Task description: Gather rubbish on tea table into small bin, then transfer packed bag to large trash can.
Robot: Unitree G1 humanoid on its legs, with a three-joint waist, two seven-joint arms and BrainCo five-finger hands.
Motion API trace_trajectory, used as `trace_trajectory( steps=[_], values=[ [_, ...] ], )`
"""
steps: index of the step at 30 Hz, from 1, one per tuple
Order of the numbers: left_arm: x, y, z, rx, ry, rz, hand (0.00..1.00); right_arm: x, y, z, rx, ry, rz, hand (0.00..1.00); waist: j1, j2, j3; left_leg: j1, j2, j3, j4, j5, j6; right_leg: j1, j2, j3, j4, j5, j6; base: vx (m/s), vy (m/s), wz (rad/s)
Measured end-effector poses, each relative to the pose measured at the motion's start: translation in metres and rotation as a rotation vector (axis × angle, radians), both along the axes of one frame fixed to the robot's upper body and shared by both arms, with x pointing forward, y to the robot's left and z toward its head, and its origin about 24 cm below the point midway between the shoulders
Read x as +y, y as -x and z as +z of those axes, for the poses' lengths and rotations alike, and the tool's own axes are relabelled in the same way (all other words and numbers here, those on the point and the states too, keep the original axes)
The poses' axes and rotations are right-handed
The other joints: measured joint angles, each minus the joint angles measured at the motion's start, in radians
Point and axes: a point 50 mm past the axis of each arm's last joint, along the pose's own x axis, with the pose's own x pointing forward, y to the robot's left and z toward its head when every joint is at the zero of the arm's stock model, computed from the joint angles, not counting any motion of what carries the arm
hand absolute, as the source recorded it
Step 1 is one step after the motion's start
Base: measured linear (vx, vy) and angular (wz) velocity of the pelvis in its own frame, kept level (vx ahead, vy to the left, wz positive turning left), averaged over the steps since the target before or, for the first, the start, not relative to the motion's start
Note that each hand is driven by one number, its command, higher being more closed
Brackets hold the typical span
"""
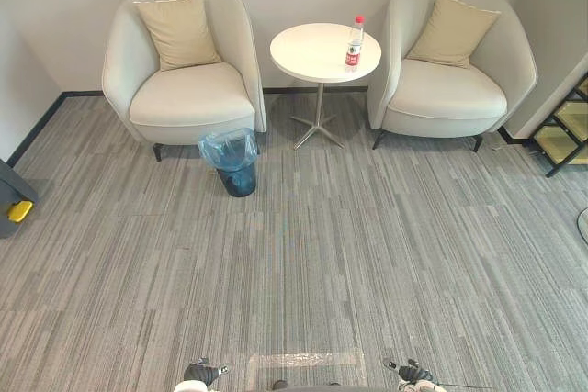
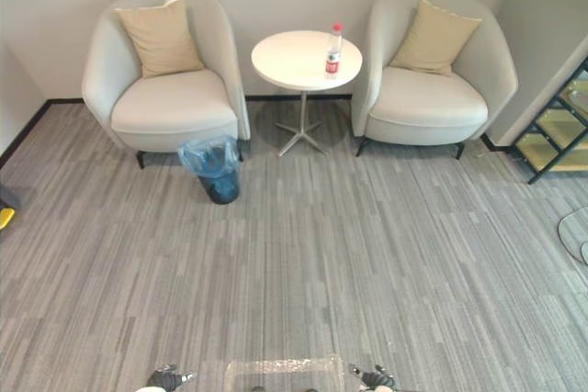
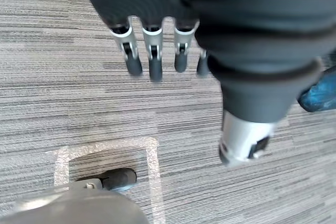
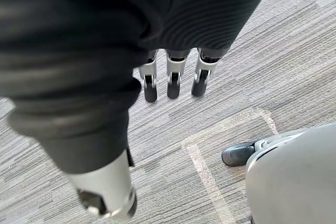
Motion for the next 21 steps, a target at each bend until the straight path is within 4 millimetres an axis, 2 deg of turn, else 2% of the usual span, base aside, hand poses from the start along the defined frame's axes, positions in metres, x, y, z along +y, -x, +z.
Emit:
trace_trajectory(
  steps=[21],
  values=[
    [0.0011, -0.0018, 0.0005, 0.003, 0.006, -0.037, 0.00, 0.0035, -0.0008, -0.0004, 0.002, -0.005, 0.029, 0.00, 0.000, -0.008, 0.005, -0.003, 0.000, 0.007, 0.000, 0.000, -0.001, -0.001, 0.000, 0.005, -0.011, 0.008, 0.000, 0.00, 0.000, 0.00]
  ],
)
